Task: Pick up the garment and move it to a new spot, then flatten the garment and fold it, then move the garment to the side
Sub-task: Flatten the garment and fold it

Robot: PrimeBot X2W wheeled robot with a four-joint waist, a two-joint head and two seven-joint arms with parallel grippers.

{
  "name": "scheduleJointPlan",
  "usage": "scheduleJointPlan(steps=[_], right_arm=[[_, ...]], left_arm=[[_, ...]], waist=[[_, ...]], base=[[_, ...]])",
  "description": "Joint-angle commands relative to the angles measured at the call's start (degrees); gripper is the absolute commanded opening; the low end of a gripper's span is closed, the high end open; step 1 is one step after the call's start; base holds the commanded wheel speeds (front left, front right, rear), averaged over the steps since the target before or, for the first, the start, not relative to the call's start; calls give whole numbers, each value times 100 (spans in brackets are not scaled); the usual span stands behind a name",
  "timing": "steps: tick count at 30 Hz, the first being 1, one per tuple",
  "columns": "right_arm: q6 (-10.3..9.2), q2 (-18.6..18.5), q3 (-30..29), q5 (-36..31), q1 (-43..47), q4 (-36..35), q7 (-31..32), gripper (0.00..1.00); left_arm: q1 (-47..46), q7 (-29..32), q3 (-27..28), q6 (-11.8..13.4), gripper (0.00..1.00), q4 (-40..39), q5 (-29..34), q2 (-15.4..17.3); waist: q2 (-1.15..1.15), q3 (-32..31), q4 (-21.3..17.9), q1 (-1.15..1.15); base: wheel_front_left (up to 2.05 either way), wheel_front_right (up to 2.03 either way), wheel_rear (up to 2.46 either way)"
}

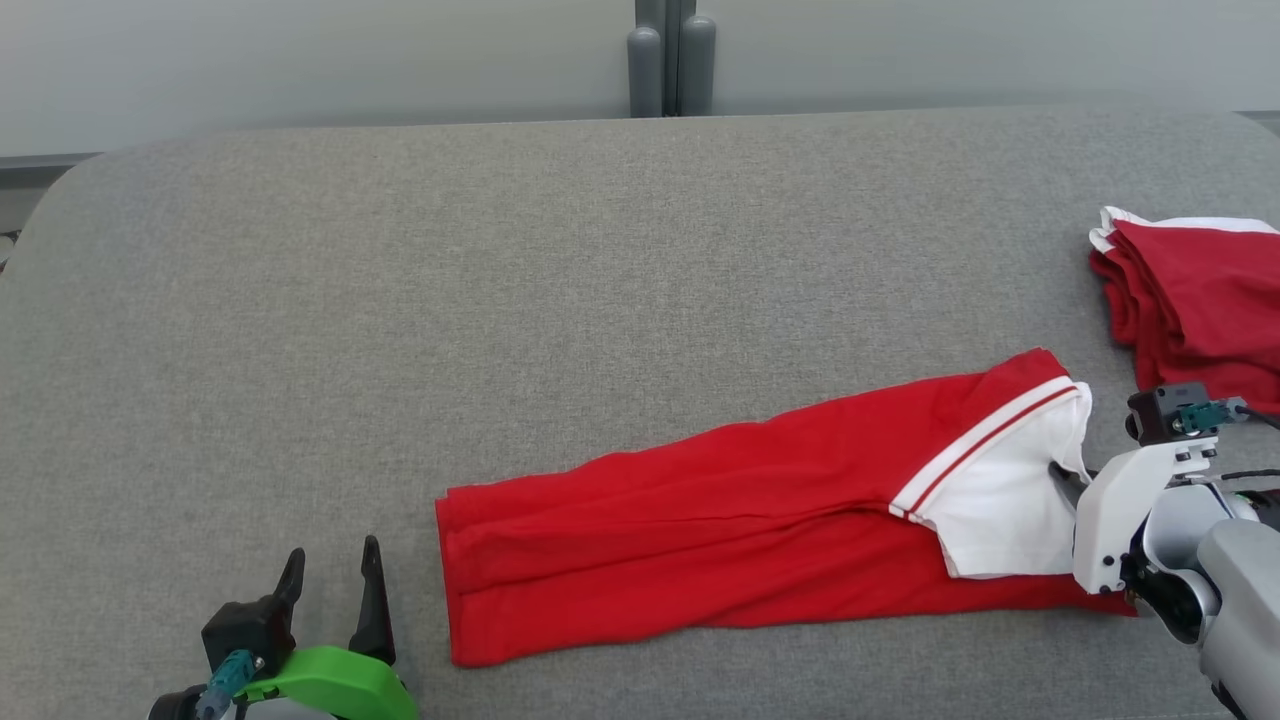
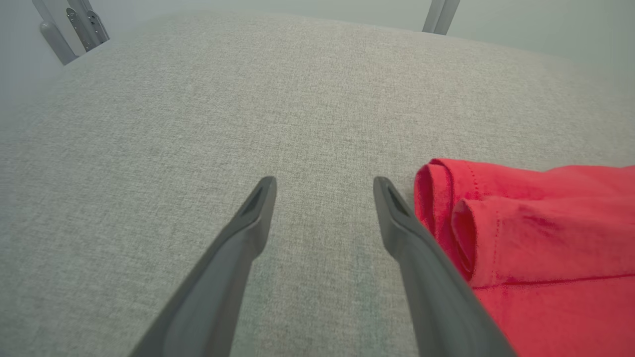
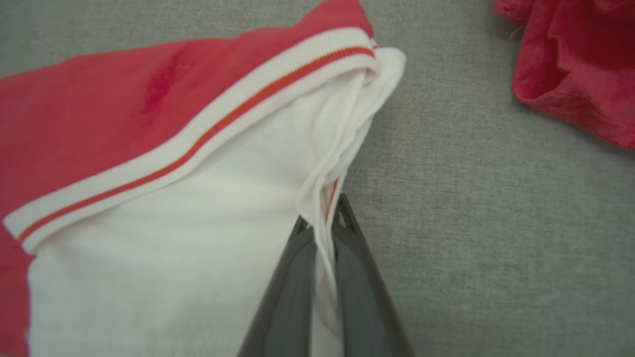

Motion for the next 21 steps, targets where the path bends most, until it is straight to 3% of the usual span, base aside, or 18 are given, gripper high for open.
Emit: scheduleJointPlan(steps=[1,9,14,15,21], right_arm=[[-19,-59,-68,-41,-85,49,-103,0],[-16,32,310,-84,-189,-830,-84,0],[-14,43,802,-24,-255,-1789,321,0],[-14,41,1029,46,-298,-2215,526,0],[-14,107,1718,255,-412,-3245,1150,0]], left_arm=[[-13,3,-9,-2,100,-18,-30,24],[48,3,-10,0,100,-8,-26,24],[42,4,-76,0,100,23,-45,24],[26,4,-122,-6,100,33,-80,24],[68,4,-259,34,100,39,-189,24]], waist=[[0,-9,-32,0],[0,-63,-173,0],[0,-125,-164,0],[0,-143,-118,0],[0,-177,146,0]], base=[[0,0,0],[0,0,0],[0,0,0],[0,0,0],[0,0,0]])
